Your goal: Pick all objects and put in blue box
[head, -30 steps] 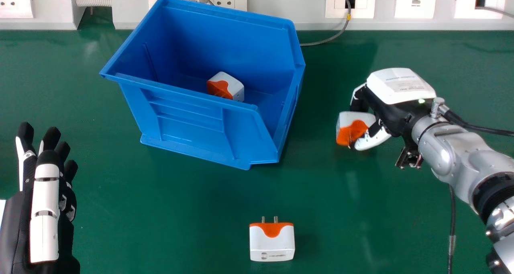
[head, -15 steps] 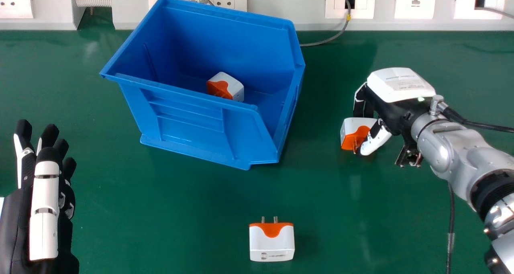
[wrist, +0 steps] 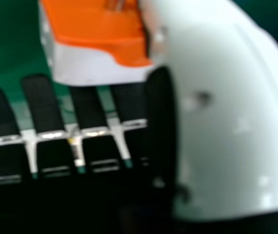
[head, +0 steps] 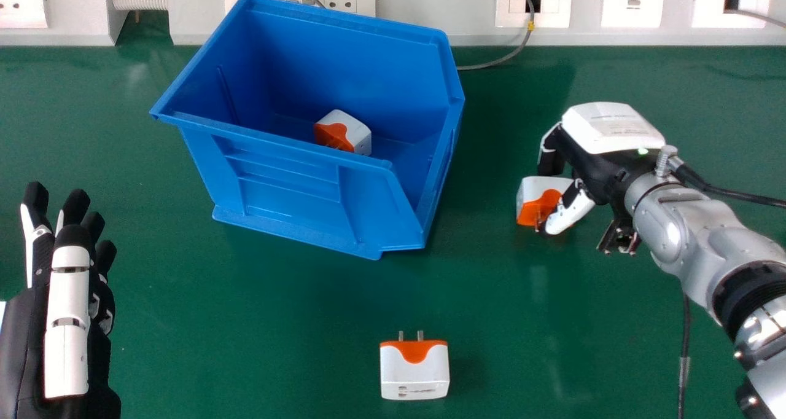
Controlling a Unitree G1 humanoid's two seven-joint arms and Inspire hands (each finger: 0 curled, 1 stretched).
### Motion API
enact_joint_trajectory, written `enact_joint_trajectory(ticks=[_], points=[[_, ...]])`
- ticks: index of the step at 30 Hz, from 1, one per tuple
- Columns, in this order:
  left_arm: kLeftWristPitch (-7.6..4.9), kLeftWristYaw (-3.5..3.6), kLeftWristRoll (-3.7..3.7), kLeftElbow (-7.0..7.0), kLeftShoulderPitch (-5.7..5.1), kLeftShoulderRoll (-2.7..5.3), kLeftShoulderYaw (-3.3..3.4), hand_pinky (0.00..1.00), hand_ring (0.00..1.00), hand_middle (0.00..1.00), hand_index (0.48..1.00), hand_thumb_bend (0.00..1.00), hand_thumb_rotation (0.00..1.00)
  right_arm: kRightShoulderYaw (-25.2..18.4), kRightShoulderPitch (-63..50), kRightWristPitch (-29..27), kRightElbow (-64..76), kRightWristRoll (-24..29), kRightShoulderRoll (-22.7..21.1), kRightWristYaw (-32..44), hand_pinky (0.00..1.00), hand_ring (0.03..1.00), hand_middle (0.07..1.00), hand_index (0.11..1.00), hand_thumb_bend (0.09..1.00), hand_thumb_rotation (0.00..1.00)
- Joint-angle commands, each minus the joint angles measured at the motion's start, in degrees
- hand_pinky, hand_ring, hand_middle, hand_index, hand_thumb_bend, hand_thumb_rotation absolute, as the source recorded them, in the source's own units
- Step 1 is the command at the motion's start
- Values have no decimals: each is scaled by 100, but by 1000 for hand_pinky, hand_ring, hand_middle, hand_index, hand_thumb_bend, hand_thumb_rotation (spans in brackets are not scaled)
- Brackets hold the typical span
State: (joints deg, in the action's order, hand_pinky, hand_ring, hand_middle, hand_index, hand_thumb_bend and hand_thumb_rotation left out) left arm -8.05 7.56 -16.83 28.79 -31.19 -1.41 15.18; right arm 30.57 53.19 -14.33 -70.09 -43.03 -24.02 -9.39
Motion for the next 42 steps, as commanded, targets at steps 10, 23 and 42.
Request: enact_joint_trajectory(ticks=[10, 23, 42], points=[[-94, -2, 82, 43, -5, -16, 9, 1000, 1000, 1000, 994, 235, 914, -156, -88, -627, 1030, 42, -745, -117, 424, 532, 601, 491, 478, 145], [-147, -59, 259, -61, 113, 41, -44, 1000, 1000, 1000, 992, 233, 928, -540, 146, -787, 2278, 78, -874, -214, 284, 373, 455, 484, 479, 142], [-126, -59, 272, 1, 40, 120, -64, 1000, 1000, 1000, 983, 218, 936, -315, 1328, -124, 1848, -132, 490, 191, 283, 393, 475, 487, 481, 135]])
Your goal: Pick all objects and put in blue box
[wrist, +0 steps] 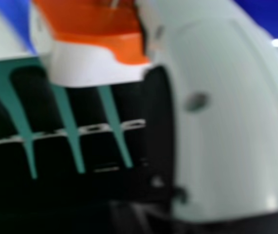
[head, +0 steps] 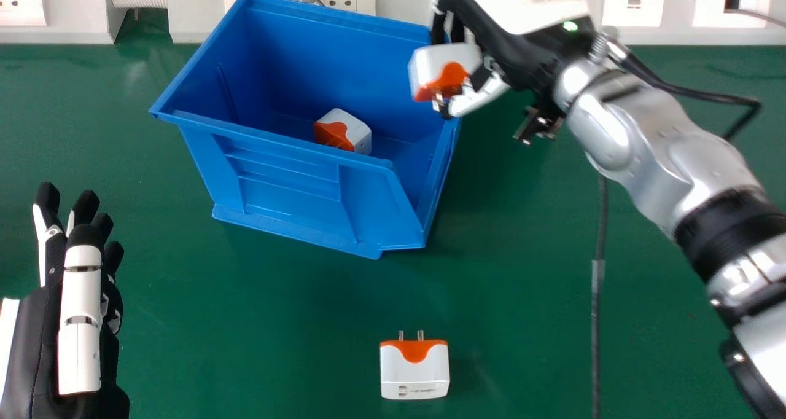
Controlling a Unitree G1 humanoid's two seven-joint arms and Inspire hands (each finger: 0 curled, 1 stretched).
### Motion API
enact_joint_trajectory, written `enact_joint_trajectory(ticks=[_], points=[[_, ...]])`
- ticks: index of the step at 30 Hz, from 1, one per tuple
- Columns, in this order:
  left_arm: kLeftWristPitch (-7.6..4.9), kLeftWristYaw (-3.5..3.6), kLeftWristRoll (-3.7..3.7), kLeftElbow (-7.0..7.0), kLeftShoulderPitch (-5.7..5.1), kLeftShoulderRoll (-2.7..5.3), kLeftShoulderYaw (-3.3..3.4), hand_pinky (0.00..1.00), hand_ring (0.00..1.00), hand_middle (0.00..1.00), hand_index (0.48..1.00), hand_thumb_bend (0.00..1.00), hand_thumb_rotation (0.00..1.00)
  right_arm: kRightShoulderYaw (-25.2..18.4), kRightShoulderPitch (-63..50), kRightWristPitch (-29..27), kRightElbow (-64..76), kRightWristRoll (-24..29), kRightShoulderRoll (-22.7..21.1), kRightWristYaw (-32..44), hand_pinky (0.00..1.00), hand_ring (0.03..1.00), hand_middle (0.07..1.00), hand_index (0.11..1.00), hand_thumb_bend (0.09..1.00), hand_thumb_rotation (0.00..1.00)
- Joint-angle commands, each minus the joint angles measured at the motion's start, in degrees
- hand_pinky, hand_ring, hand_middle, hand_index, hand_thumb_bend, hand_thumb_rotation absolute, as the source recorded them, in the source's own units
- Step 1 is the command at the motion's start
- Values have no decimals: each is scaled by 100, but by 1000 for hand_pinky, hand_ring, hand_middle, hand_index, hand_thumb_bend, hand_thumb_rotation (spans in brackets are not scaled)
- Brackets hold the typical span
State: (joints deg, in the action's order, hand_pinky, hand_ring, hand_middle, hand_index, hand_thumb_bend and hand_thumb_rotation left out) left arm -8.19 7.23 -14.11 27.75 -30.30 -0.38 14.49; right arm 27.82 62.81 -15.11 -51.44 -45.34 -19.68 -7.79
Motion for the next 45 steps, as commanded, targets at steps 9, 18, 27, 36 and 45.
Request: enact_joint_trajectory(ticks=[9, 18, 27, 36, 45], points=[[-82, -52, -64, 124, -55, 54, -4, 1000, 1000, 1000, 985, 225, 935, 120, 708, -70, -709, 77, 572, -126, 320, 450, 525, 489, 481, 134], [-112, -93, 3, 111, -56, 89, -51, 1000, 1000, 1000, 986, 220, 933, 346, 831, 241, -917, -39, 979, 92, 284, 402, 488, 492, 505, 43], [-176, -71, -10, 134, -155, 120, -85, 1000, 1000, 1000, 987, 221, 938, 348, 735, 111, -1042, -46, 1109, -256, 293, 406, 480, 494, 510, 17], [-215, -125, 66, 82, -129, 166, -157, 1000, 1000, 1000, 989, 228, 934, 518, 566, -123, -1003, -186, 1189, -679, 307, 430, 476, 497, 511, 5], [-261, -139, 79, 104, -193, 213, -201, 1000, 1000, 1000, 987, 226, 925, 677, 707, -597, -1019, -319, 1065, -843, 291, 400, 463, 508, 511, 2]])
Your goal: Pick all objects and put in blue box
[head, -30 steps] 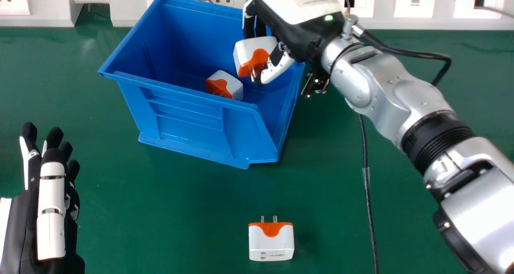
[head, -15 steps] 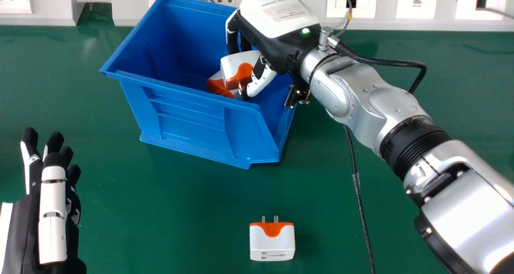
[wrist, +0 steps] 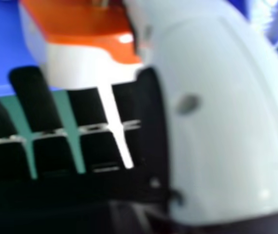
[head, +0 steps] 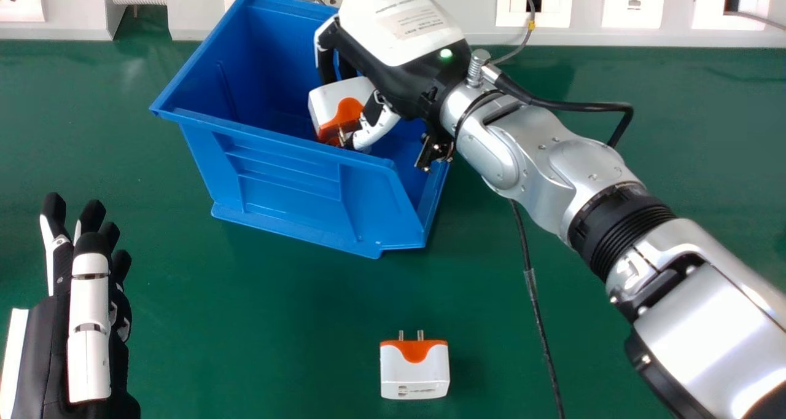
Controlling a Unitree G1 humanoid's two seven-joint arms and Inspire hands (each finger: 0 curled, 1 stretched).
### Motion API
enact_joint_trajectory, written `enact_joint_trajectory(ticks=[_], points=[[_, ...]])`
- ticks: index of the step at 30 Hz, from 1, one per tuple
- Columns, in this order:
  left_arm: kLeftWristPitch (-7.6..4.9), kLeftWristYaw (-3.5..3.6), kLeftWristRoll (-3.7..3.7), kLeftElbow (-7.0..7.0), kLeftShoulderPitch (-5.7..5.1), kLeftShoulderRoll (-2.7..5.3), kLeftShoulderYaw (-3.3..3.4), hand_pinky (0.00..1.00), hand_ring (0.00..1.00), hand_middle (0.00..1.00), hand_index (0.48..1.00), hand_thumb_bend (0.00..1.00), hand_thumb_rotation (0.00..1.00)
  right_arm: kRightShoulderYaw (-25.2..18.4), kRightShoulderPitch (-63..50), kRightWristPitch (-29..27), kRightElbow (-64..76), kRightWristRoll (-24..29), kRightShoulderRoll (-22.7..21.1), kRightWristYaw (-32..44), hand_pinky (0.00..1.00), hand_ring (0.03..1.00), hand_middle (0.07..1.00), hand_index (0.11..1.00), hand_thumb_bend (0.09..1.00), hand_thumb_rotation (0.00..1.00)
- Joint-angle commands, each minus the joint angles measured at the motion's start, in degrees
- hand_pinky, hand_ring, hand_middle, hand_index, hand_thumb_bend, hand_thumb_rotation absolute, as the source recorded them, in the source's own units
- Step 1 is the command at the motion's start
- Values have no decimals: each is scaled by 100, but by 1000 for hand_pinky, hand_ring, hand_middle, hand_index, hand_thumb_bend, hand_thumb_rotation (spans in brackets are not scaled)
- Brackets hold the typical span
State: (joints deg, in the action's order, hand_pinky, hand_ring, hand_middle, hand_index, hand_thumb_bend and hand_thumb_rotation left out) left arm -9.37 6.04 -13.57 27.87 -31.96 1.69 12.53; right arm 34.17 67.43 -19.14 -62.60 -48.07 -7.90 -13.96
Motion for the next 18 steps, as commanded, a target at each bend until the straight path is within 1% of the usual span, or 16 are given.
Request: enact_joint_trajectory(ticks=[1, 3, 4, 6, 7, 9, 10, 11, 14, 15, 18], points=[[-152, -35, 54, 93, -30, 16, -13, 1000, 1000, 1000, 987, 226, 925, 176, 271, -380, 72, -210, -192, -492, 291, 400, 463, 508, 511, 2], [-169, -58, 93, 107, -45, 40, -38, 1000, 1000, 1000, 987, 226, 923, 461, 363, -735, -18, -541, -353, -949, 301, 400, 463, 508, 511, 2], [-176, -59, 96, 110, -53, 45, -48, 1000, 1000, 1000, 987, 226, 923, 585, 411, -868, -85, -700, -413, -1212, 301, 400, 463, 508, 511, 2], [-173, -50, 73, 121, -74, 43, -55, 1000, 1000, 1000, 986, 227, 923, 780, 505, -1025, -246, -950, -489, -1707, 317, 404, 463, 507, 512, 2], [-174, -41, 46, 123, -88, 42, -53, 1000, 1000, 1000, 986, 227, 923, 821, 547, -1074, -321, -1009, -508, -1825, 317, 404, 463, 507, 512, 2], [-191, -14, -7, 113, -110, 36, -37, 1000, 1000, 1000, 987, 228, 929, 938, 641, -1079, -426, -1167, -544, -2018, 352, 425, 477, 494, 514, 2], [-204, -10, -7, 103, -114, 28, -28, 1000, 1000, 1000, 987, 228, 929, 998, 682, -1051, -456, -1252, -557, -2104, 352, 425, 477, 494, 514, 2], [-178, -15, -18, 117, -120, 25, -26, 1000, 1000, 1000, 988, 226, 932, 1050, 706, -1026, -490, -1322, -563, -2225, 365, 432, 483, 489, 515, 1], [-170, 4, -58, 97, -95, 5, -10, 1000, 1000, 1000, 988, 227, 938, 1128, 750, -940, -591, -1416, -543, -2311, 379, 441, 483, 489, 517, 1], [-159, 10, -52, 103, -90, -9, -9, 1000, 1000, 1000, 988, 227, 938, 1136, 753, -939, -623, -1417, -531, -2378, 379, 441, 483, 489, 517, 1], [-157, 1, -33, 91, -70, -13, -1, 1000, 1000, 1000, 990, 224, 943, 1180, 758, -858, -700, -1484, -515, -2557, 403, 471, 482, 495, 519, 2]])
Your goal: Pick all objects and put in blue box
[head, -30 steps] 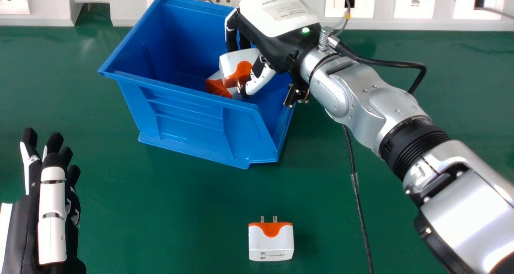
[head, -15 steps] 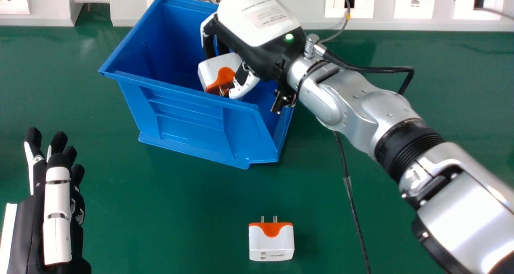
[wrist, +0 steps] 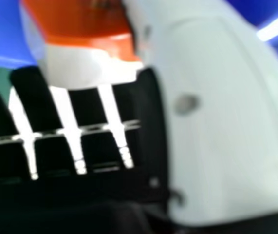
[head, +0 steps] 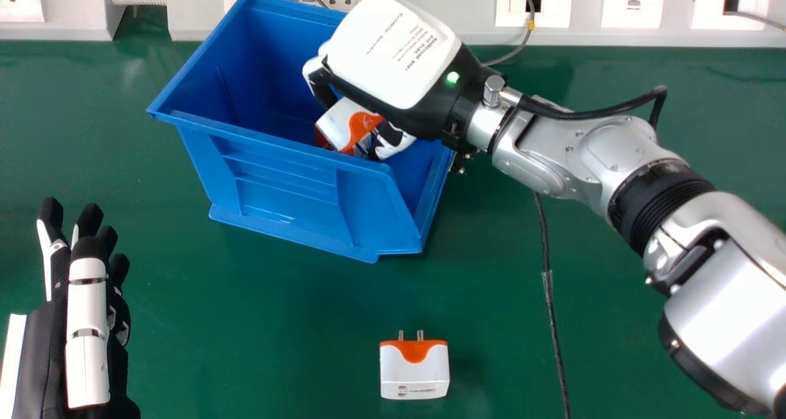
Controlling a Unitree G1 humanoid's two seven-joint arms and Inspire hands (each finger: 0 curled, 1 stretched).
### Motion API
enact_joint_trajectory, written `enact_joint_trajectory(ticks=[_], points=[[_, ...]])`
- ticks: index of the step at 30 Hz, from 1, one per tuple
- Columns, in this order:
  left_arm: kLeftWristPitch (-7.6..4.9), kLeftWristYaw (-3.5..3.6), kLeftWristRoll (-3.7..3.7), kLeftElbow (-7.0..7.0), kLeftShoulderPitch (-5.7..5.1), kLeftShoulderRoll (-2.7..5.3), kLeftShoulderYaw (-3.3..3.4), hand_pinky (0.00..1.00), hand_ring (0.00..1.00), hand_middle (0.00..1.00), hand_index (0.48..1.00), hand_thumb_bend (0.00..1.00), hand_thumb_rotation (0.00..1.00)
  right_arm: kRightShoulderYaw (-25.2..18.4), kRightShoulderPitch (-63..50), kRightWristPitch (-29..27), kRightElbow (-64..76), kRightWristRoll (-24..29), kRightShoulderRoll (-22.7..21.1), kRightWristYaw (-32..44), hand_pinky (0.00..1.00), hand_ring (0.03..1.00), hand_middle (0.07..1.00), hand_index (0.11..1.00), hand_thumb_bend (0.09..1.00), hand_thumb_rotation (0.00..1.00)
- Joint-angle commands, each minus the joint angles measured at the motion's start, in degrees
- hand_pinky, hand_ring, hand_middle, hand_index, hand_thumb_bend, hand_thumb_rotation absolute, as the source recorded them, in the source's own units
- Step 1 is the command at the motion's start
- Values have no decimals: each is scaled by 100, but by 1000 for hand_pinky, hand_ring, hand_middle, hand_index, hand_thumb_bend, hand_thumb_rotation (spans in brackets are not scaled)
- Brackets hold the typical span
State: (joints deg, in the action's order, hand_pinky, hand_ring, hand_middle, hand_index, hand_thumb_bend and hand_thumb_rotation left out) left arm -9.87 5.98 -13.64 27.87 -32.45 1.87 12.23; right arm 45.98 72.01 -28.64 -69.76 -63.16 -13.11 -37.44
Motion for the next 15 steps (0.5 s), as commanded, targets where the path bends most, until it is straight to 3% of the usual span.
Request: enact_joint_trajectory(ticks=[1, 5, 9, 11, 15], points=[[-107, 7, -28, 85, -13, -31, 32, 1000, 1000, 1000, 990, 224, 943, 20, 304, 130, 7, -2, 2, -238, 403, 471, 482, 495, 519, 2], [-134, 13, 0, 49, 10, -47, 49, 1000, 1000, 1000, 989, 225, 946, 89, 312, 204, -14, -33, -20, -291, 438, 517, 485, 498, 519, 3], [-107, -7, 12, 81, 7, -36, 41, 1000, 1000, 1000, 987, 225, 942, 84, 298, 198, 0, -8, -45, -314, 485, 580, 572, 497, 514, 54], [-94, -8, 19, 86, 17, -43, 37, 1000, 1000, 1000, 986, 226, 939, 96, 295, 222, -2, -23, -50, -326, 539, 658, 671, 618, 526, 130], [-109, -18, 14, 64, 33, -27, 35, 1000, 1000, 1000, 986, 226, 937, 184, 313, 318, -21, -93, -65, -291, 590, 733, 761, 723, 540, 200]])
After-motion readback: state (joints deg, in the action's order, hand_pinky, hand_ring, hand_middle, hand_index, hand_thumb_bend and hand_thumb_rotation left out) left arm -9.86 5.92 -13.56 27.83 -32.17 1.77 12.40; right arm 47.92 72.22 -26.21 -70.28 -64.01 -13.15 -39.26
